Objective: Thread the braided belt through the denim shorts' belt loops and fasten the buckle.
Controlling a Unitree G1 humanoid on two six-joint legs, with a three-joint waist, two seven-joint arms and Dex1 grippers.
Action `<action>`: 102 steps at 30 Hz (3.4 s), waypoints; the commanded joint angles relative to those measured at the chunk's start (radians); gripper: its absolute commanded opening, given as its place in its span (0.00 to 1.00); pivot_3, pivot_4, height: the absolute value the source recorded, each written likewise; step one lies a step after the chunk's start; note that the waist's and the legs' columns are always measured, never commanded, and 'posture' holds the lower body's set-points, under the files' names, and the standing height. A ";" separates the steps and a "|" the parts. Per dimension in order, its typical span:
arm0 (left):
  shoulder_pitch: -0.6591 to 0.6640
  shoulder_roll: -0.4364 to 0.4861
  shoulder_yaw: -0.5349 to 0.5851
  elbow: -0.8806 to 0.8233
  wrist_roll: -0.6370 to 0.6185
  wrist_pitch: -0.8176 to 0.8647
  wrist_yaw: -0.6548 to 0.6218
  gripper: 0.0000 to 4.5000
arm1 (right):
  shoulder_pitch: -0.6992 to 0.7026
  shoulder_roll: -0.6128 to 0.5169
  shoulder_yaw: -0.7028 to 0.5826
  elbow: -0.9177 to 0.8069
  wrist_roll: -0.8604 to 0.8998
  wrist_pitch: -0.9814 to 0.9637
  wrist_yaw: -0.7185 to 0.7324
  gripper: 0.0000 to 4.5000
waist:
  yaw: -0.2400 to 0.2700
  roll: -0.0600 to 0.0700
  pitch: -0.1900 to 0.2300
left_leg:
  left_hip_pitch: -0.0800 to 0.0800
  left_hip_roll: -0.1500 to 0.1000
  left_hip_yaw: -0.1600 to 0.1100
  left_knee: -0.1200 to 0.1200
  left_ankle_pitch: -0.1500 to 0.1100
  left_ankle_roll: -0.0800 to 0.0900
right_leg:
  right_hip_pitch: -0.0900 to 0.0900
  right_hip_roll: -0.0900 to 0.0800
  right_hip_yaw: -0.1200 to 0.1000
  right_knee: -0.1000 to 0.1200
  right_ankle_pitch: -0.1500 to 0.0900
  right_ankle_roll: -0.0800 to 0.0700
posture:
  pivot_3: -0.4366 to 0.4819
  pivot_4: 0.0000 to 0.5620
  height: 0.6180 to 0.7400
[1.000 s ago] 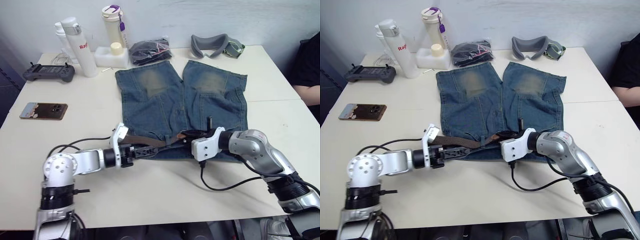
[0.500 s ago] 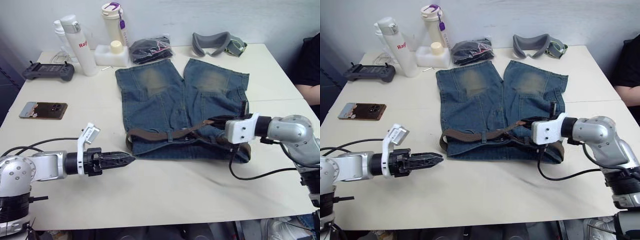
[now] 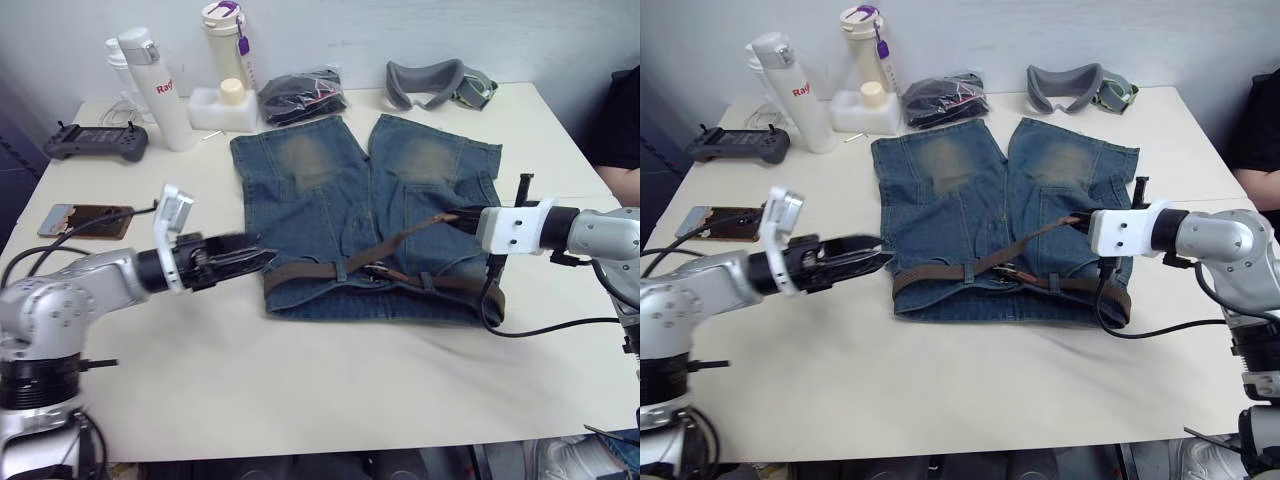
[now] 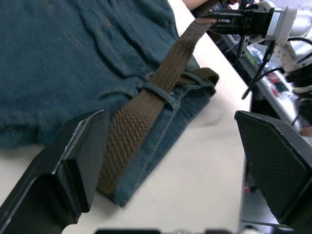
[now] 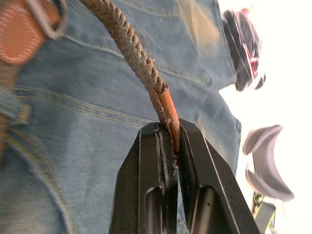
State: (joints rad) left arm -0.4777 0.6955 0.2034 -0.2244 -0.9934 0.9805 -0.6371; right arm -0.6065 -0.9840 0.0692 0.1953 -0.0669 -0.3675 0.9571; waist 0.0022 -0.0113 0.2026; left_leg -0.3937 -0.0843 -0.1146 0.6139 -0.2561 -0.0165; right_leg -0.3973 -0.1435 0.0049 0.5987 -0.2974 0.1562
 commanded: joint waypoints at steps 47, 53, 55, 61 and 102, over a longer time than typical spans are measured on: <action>-0.284 -0.407 -0.348 0.317 0.791 -0.493 0.061 0.00 | 0.183 0.126 -0.041 -0.531 0.237 0.627 -0.026 0.89 | 0.005 -0.001 0.000 | -0.011 0.009 0.008 0.018 -0.002 -0.002 | -0.012 0.011 0.006 0.014 0.002 -0.001 | 0.48 0.27 1.00; -0.212 -0.380 -0.321 0.258 0.788 -0.430 0.055 0.00 | 0.252 0.163 0.042 -0.572 0.144 0.605 -0.067 0.98 | 0.001 -0.001 0.000 | -0.011 0.008 0.010 0.022 -0.002 -0.003 | -0.014 0.011 0.008 0.021 0.002 -0.001 | 0.48 0.27 1.00; -0.203 -0.377 -0.321 0.246 0.790 -0.422 0.052 0.00 | 0.261 0.158 0.071 -0.559 0.080 0.593 -0.089 0.98 | 0.005 -0.001 0.000 | -0.011 0.008 0.010 0.024 -0.002 -0.002 | -0.013 0.011 0.008 0.021 0.002 -0.001 | 0.48 0.27 1.00; -0.207 -0.369 -0.329 0.244 0.809 -0.408 0.059 0.00 | 0.255 0.182 0.109 -0.467 -0.037 0.535 -0.155 0.98 | 0.012 -0.001 0.000 | -0.010 0.009 0.009 0.024 -0.001 -0.002 | -0.013 0.012 0.008 0.022 0.006 -0.004 | 0.48 0.27 1.00; -0.073 -0.286 -0.360 0.072 0.720 -0.358 -0.084 0.00 | 0.181 0.482 -0.066 -0.479 0.190 0.875 -0.353 0.00 | -0.003 -0.001 0.000 | -0.010 0.009 0.009 0.023 0.000 -0.004 | -0.015 0.013 0.008 0.023 0.006 -0.004 | 0.48 0.27 1.00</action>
State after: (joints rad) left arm -0.5571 0.4058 -0.1575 -0.1102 -0.2598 0.6231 -0.7108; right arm -0.4041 -0.5066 0.0357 -0.2295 0.1035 0.4890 0.6251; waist -0.0010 -0.0120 0.2028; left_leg -0.4039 -0.0749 -0.1052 0.6369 -0.2560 -0.0208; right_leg -0.4120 -0.1309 0.0133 0.6217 -0.2912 0.1520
